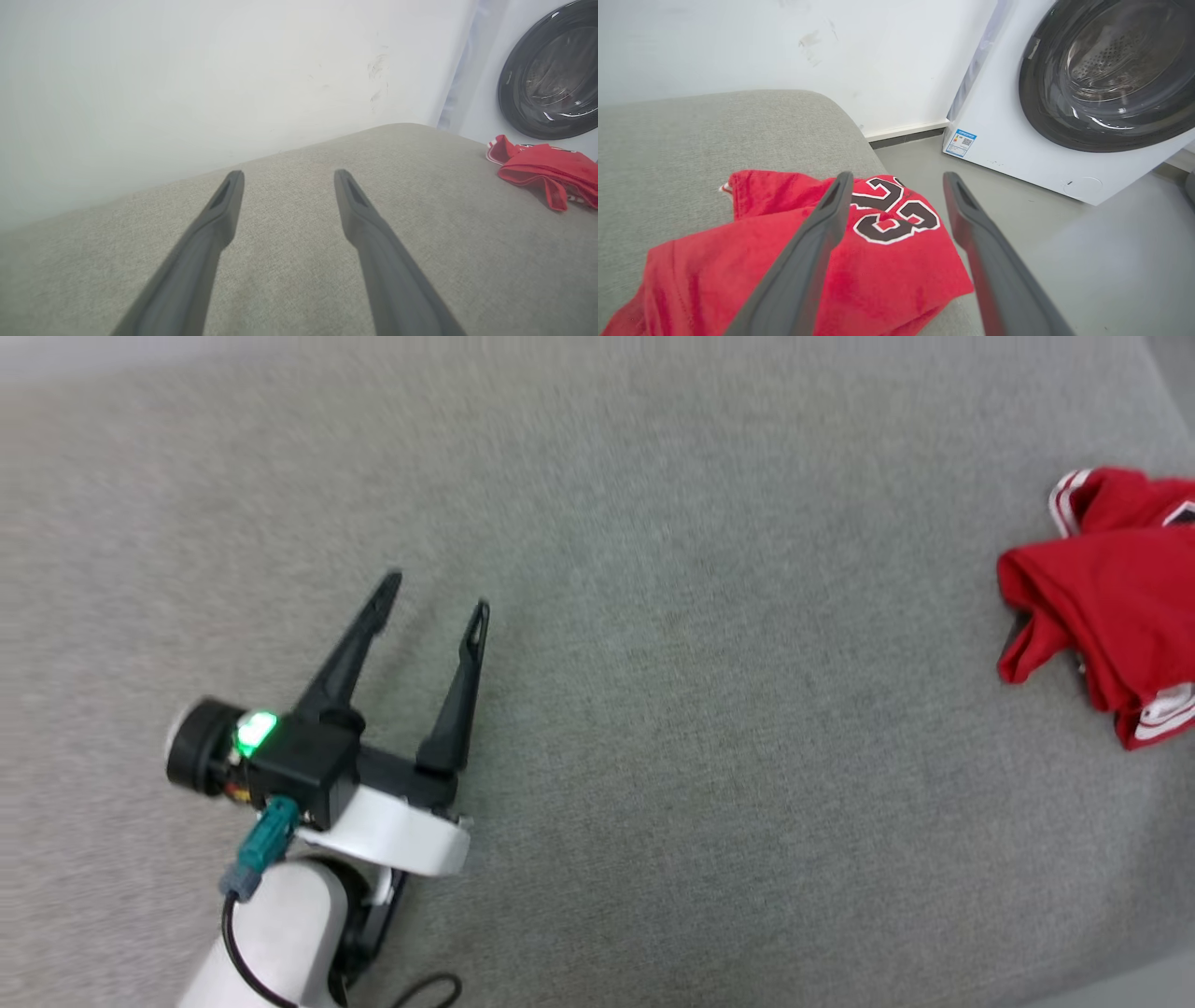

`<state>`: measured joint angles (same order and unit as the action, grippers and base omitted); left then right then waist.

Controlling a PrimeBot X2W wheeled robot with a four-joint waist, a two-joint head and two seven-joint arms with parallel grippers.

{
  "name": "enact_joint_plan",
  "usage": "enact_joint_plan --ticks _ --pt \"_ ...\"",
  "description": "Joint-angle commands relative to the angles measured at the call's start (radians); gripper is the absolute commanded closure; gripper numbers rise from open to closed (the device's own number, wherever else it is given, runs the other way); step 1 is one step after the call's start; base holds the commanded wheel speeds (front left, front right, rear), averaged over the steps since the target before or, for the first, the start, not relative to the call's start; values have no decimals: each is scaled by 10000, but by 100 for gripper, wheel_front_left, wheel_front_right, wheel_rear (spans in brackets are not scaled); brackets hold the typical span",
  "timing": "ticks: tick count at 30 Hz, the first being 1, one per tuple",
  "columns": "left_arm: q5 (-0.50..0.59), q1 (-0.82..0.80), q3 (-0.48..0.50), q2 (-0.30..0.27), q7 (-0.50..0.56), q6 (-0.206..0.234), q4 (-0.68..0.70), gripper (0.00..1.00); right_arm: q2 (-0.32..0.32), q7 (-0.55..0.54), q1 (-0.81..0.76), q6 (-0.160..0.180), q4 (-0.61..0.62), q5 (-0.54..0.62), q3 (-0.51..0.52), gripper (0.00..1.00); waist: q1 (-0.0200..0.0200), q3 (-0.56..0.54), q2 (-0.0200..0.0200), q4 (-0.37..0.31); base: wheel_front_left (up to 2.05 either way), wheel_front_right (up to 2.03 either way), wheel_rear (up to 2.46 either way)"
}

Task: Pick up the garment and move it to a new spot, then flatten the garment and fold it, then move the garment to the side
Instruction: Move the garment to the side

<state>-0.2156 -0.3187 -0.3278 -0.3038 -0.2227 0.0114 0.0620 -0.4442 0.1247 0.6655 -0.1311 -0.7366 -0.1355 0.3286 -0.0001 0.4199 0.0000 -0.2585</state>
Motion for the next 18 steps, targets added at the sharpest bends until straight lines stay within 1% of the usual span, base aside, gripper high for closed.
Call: enact_joint_plan --ticks 1,5,8,14,18 --pt "-119 354 0 152 -127 111 -172 0 150 143 -476 8 157 -162 -193 0 1 -961 0 421 0 0 0" --pt "-323 900 76 342 -272 272 -522 0 437 291 -1409 8 637 -434 -497 0 1 -1697 0 780 0 0 0" --pt "-436 1290 119 478 -336 395 -729 0 742 293 -2273 8 1222 -522 -612 0 1 -2201 0 1071 0 0 0" --pt "-576 1895 192 654 -388 524 -1097 0 1643 -28 -4094 8 3069 -389 -497 0 1 -3023 0 1679 0 0 0" --pt "-679 2288 308 717 -411 634 -1283 0 2308 -411 -5175 8 4417 -269 -695 0 1 -3438 0 1964 0 0 0"
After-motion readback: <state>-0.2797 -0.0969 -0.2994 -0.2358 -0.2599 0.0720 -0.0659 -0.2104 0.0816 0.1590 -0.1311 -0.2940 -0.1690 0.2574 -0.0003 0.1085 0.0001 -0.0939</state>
